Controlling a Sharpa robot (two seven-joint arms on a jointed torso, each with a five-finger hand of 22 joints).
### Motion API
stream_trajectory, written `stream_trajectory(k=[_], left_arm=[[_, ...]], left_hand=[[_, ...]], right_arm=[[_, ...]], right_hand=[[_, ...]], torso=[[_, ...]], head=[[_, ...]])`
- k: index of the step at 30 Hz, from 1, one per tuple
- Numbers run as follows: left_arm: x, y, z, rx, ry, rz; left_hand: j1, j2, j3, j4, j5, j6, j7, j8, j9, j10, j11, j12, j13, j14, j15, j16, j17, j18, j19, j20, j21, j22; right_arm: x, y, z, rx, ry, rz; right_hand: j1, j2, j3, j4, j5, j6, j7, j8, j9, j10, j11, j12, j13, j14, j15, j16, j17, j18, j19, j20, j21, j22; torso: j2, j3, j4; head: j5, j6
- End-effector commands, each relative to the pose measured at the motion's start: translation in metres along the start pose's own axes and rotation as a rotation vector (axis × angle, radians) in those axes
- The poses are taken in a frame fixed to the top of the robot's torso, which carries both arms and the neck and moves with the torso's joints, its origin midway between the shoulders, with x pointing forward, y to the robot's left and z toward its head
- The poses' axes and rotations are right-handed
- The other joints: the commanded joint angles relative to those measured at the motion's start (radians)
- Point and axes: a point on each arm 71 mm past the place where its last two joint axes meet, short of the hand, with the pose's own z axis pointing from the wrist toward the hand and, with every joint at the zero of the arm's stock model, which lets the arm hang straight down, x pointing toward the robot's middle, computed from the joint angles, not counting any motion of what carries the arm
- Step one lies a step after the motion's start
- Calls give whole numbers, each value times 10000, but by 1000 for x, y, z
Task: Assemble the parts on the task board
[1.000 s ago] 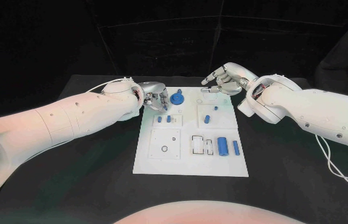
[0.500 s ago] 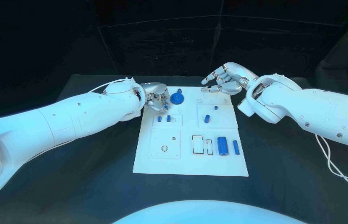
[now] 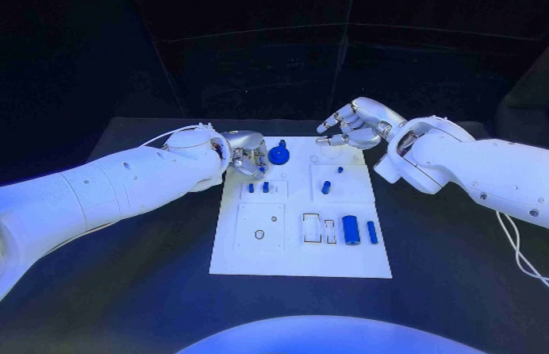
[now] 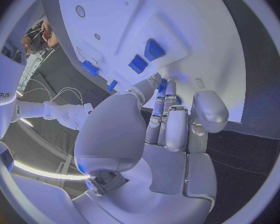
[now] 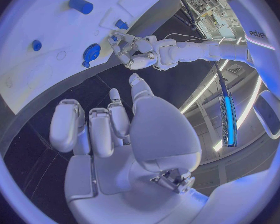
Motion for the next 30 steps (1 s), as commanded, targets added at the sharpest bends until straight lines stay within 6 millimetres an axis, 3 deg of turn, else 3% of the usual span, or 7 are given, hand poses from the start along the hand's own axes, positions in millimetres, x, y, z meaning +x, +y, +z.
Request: stream_trajectory(k=[1, 12, 25, 27, 30], left_arm=[[3, 0, 1, -199, 404, -39], [3, 3, 0, -407, 423, -34], [0, 6, -2, -399, 98, -47], [0, 9, -4, -451, 57, -50], [-2, 15, -8, -559, -76, -63]], left_hand=[[-144, -32, 41, 7, -85, -81, 53, -114, -20, -44, 64, -125, -19, 212, -35, 8, -37, -113, -2, -59, 47, 9], [-346, -304, 41, -26, -95, -1090, 214, -866, -110, -610, 247, -594, -51, 158, 113, -53, -245, -94, -81, 68, -75, -58], [-355, -336, 39, -40, -94, -1182, 219, -941, -101, -696, 266, -647, -47, 150, 127, -62, -280, -88, -92, 86, -99, -73], [-344, -338, 50, -51, -90, -1199, 230, -961, -95, -742, 279, -673, -47, 144, 135, -71, -307, -85, -97, 93, -112, -82], [-328, -347, 69, -74, -84, -1247, 234, -1007, -89, -847, 308, -732, -52, 133, 155, -87, -352, -74, -116, 111, -167, -128]], right_arm=[[0, 2, 1, -105, 14, 26], [-1, 1, 0, -78, 7, 22], [-2, -2, 0, 97, -11, 0], [-3, -4, 0, 240, 36, -28], [-3, -9, -1, 610, 160, -271]], right_hand=[[22, 118, -44, 8, 59, 12, -4, 56, -2, -34, -12, -22, 326, 549, -68, -38, 217, 165, 36, -34, -50, -6], [22, 118, -44, 8, 59, 12, -4, 56, -2, -34, -12, -22, 326, 549, -68, -38, 217, 165, 36, -34, -50, -6], [43, 145, -76, 10, 64, -1, 1, 56, -4, -92, -9, -110, 256, 533, -67, -92, 141, 183, 0, -34, -105, -101], [53, 142, -104, 11, 66, -64, 13, 28, -15, -415, -1, -623, -140, 512, -61, -146, 71, 206, -56, -31, -179, -230], [228, 226, -149, 32, 41, -237, 38, -21, -12, -2754, 13, -4772, -3350, 258, -57, -824, -799, 323, -336, -22, -581, -887]], torso=[[-7, -1, 2], [-4, -2, 6], [-7, -5, 4], [-8, -5, 0], [-13, -10, 12]], head=[[-6, -9], [-16, -18], [-26, -22], [-28, -17], [-48, -8]])
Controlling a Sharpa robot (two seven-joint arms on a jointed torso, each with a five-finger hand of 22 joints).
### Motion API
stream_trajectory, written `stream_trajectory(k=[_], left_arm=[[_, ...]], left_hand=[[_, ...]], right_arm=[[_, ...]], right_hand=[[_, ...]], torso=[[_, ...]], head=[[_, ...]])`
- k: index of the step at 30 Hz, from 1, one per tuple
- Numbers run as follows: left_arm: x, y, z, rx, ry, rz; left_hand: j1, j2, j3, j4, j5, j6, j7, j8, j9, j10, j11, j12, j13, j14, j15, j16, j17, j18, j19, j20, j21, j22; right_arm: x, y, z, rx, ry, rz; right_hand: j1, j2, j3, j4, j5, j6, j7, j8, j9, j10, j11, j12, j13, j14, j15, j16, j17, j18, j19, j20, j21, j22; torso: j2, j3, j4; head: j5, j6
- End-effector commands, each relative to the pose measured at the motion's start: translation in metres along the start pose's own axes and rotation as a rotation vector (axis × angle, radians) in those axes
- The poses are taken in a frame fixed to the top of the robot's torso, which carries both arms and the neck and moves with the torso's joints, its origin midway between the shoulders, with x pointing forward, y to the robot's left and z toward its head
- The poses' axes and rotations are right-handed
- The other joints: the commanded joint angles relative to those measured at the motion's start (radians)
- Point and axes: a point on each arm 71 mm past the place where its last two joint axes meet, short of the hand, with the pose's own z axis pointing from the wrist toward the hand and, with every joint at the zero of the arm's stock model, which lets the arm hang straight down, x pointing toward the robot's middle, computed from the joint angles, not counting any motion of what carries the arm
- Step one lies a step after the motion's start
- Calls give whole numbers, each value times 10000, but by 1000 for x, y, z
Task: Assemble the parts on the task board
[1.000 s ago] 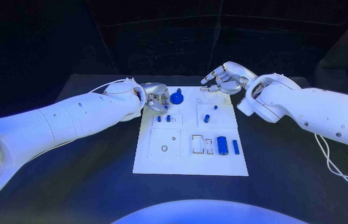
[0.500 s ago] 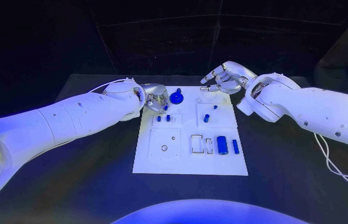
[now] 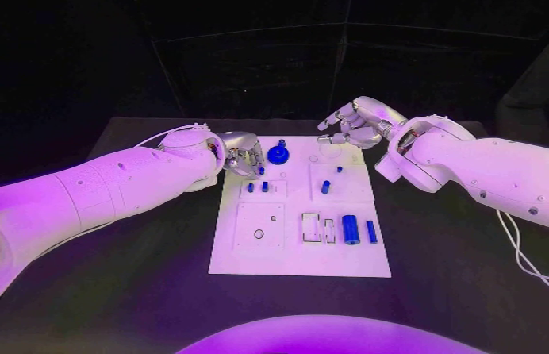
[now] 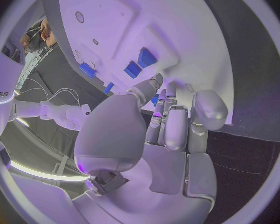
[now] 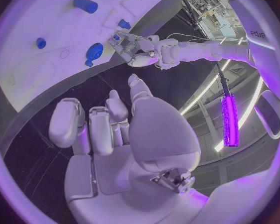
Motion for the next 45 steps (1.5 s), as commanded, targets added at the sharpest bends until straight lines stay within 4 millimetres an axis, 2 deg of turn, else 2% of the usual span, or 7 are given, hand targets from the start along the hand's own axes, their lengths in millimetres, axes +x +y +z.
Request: stream_trajectory(k=[1, 7, 11, 16, 21, 25, 45], left_arm=[[-4, 8, -5, -156, -331, -90], [-22, 23, -20, -42, -1485, -1347], [-35, 33, -33, 473, -2631, -3535], [-46, 40, -48, 1418, -3774, -7874], [-49, 39, -60, 2314, -4252, -11036], [-48, 37, -67, 2689, -4313, -12049], [-47, 39, -77, 2798, -4412, -12594]], left_hand=[[-34, -60, 47, -53, -18, -103, 19, -75, 17, -130, 28, -70, -18, 129, 87, -45, -48, -64, -63, 51, -89, -67], [-1, -20, 124, -78, 32, -35, 113, -80, 46, -289, 117, -150, -14, 36, 153, -189, -333, 80, -318, 104, -791, -725], [70, 64, 268, -123, 31, 263, 293, 8, 81, -550, 281, -146, -3, -1134, 310, -1823, -3139, 589, -1665, 251, -3592, -3214], [116, 293, 375, -79, 28, 501, 296, 123, 99, -249, 250, 229, 61, -2496, 297, -3434, -5599, 661, -2416, 288, -4373, -3710], [64, 430, 307, 5, 51, 583, 266, 185, 105, 19, 179, 525, 122, -2650, 276, -3522, -5725, 670, -2555, 278, -4522, -3795], [24, 476, 243, 45, 70, 659, 240, 245, 117, 76, 148, 640, 140, -2681, 262, -3525, -5773, 671, -2579, 270, -4576, -3832], [25, 460, 190, 33, 78, 682, 239, 277, 120, 80, 138, 706, 146, -2716, 254, -3534, -5813, 672, -2597, 262, -4618, -3861]], right_arm=[[-1, -6, 0, 548, 231, -415], [-6, -19, -1, 1054, 515, -2180], [-7, -24, 0, 1097, 640, -3723], [-4, -27, 0, 1036, 742, -5574], [4, -31, -1, 1041, 838, -6680], [11, -35, -1, 1069, 988, -7093], [32, -30, -3, 450, 1940, -6864]], right_hand=[[239, 121, -10, -53, 23, -132, 23, -31, -9, -1693, 18, -3185, -2436, 174, -55, -610, -754, 182, -211, -15, -306, -485], [1021, 118, 418, -239, -420, 311, 59, 93, 11, -1963, 114, -6472, -5612, 101, -12, -1531, -1811, 270, -303, -3, -692, -1023], [1249, -42, 614, -318, -616, 540, -28, 64, -12, -1877, 130, -7429, -6848, 148, 4, -1618, -1891, 258, -234, 38, -692, -997], [1397, -129, 848, -338, -824, 746, -120, -8, -14, -1674, 114, -7996, -7866, 171, 0, -1693, -1956, 249, -201, 52, -720, -1008], [1446, -228, 1071, -312, -1152, 787, -102, -139, -25, -1577, 152, -8306, -8556, 197, 34, -1712, -1984, 242, -156, 79, -707, -974], [1461, -318, 1226, -300, -1217, 781, -82, -223, -27, -1541, 168, -8459, -8922, 203, 51, -1734, -2024, 241, -145, 95, -711, -975], [1556, -588, 2217, -362, -1190, 866, 108, -302, -24, -1283, 326, -8931, -10103, 239, 175, -1638, -1994, 221, -82, 212, -624, -841]], torso=[[-8, -7, 12], [-23, 0, 19], [-15, 7, 8], [-11, -6, 1], [-9, -20, 17], [1, -12, 18], [9, 7, 10]], head=[[-27, 21], [-59, 86], [-149, 164], [-386, 257], [-560, 292], [-555, 300], [-451, 230]])
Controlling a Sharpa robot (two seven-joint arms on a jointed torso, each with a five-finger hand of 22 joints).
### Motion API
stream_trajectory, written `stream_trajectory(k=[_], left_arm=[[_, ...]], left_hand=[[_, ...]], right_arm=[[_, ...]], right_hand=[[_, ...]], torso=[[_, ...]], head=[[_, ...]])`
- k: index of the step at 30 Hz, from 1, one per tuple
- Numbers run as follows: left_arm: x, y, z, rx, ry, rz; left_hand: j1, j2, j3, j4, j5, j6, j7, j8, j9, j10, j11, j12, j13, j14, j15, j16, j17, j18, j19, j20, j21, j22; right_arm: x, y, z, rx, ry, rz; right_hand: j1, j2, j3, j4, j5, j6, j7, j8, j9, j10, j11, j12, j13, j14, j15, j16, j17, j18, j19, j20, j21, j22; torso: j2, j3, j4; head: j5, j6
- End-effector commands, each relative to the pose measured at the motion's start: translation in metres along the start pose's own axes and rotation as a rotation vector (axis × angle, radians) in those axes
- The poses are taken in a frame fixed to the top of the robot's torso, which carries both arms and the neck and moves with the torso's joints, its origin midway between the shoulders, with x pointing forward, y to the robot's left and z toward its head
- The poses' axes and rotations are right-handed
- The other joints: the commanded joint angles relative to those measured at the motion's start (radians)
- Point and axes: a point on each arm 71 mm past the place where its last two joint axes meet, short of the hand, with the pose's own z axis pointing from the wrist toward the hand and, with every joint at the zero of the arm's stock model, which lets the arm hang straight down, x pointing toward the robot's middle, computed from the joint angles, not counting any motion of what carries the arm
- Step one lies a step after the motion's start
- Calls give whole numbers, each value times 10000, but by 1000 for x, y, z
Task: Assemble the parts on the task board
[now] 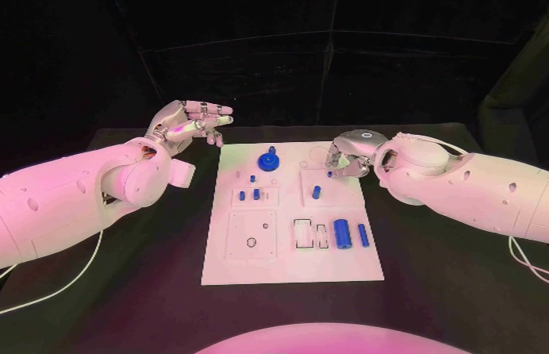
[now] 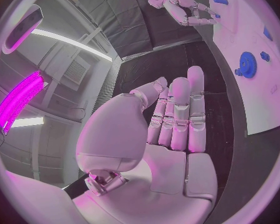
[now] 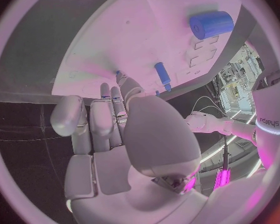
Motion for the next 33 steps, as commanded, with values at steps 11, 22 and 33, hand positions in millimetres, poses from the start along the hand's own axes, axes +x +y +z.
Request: stream_trajectory(k=[11, 22, 33], left_arm=[[-4, -2, 0, 210, -87, -275], [-4, -1, 0, 184, -42, -296], [-6, -1, 0, 168, -67, -285]], left_hand=[[20, 56, -54, -6, 47, 101, -4, 74, 12, 49, -20, 64, 12, -96, -30, -43, -30, 142, -85, -12, -79, -22], [40, 63, -61, -20, 49, 102, -2, 82, 11, 42, -19, 84, 12, -112, -31, -52, -47, 141, -91, -15, -93, -32], [38, 64, -64, -18, 48, 103, -1, 83, 11, 41, -18, 86, 11, -115, -31, -53, -50, 141, -92, -15, -95, -34]], right_arm=[[2, 7, 1, -399, 408, -34], [8, 6, 3, -172, 914, -117], [13, 8, 6, -195, 1151, -116]], right_hand=[[-102, -311, 849, -47, -6, 120, 54, -34, -13, 344, -5, -178, -510, 217, 75, 117, -23, -4, 24, 54, 89, 92], [-203, -388, 1605, -95, -127, 320, 13, 7, 6, 637, -66, -218, -729, 242, 35, 77, -252, -74, 210, 25, 370, 522], [-314, -369, 2550, -232, -409, 615, -61, 38, 24, 956, -146, -278, -745, 253, -40, 197, -273, -105, 279, -44, 515, 719]], torso=[[-3, 6, -17], [4, 3, -14], [-2, 2, -16]], head=[[3, -23], [9, -64], [0, -112]])
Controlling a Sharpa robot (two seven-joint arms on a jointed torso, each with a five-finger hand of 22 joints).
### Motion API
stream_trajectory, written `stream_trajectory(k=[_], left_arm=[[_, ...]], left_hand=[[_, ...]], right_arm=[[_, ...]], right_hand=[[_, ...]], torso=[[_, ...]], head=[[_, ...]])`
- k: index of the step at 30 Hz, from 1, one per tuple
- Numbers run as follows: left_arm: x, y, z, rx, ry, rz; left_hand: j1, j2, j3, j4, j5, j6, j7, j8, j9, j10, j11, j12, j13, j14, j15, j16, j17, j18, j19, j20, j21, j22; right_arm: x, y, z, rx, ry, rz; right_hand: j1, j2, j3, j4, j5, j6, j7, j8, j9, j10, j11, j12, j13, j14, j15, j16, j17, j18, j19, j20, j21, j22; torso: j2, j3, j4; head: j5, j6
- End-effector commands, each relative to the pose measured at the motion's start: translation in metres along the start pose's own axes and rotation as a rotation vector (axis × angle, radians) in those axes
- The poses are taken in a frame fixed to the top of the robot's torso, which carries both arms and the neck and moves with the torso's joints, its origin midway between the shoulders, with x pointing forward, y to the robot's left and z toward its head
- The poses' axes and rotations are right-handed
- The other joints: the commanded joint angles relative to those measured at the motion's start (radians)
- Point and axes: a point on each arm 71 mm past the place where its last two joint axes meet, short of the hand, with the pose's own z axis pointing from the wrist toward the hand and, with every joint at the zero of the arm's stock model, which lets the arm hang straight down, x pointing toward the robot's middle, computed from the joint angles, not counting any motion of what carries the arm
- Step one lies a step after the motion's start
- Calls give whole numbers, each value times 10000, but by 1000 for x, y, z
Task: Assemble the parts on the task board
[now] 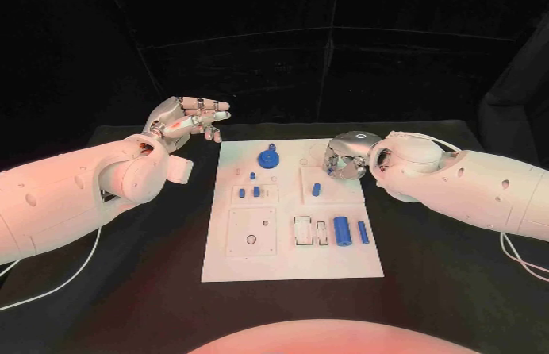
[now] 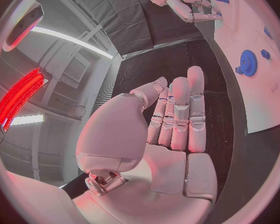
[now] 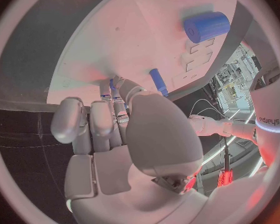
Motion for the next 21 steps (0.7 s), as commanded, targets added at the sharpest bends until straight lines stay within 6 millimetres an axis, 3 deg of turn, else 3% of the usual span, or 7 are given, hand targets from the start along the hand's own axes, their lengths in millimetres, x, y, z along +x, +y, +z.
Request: stream_trajectory(k=[1, 12, 21], left_arm=[[0, -2, 0, 169, 58, -102], [-3, -2, 0, 158, -15, -67], [-5, -2, 0, 144, -70, -40]], left_hand=[[34, 68, -73, -14, 47, 70, 38, 51, 13, 38, -16, 36, 13, -87, 7, -57, -27, 141, -61, 19, -51, -15], [34, 68, -73, -14, 47, 70, 38, 51, 13, 38, -16, 36, 13, -87, 7, -57, -27, 141, -61, 19, -51, -15], [36, 70, -78, -16, 47, 68, 38, 53, 12, 33, -15, 43, 12, -93, 8, -60, -34, 140, -64, 20, -57, -19]], right_arm=[[7, 1, 0, -8, 459, -73], [1, 1, -1, 93, -449, 157], [-5, 0, -9, 165, -1242, 727]], right_hand=[[-85, -20, 182, -26, -60, 109, -9, 38, 10, 117, -1, -75, 12, 253, -41, 51, -16, -105, 65, -9, 81, 33], [-116, 101, 1055, -329, -380, 336, -37, 36, 22, 369, -56, -136, 23, 239, -105, 57, -219, -155, 180, -82, 279, 335], [-260, -40, 1516, -568, -394, 339, -7, -4, 11, 400, -26, -209, 26, 238, -82, 119, -258, -165, 193, -67, 329, 393]], torso=[[-5, 3, -5], [-7, 14, -13], [-8, -2, -11]], head=[[-3, -11], [5, -2], [-41, 32]])
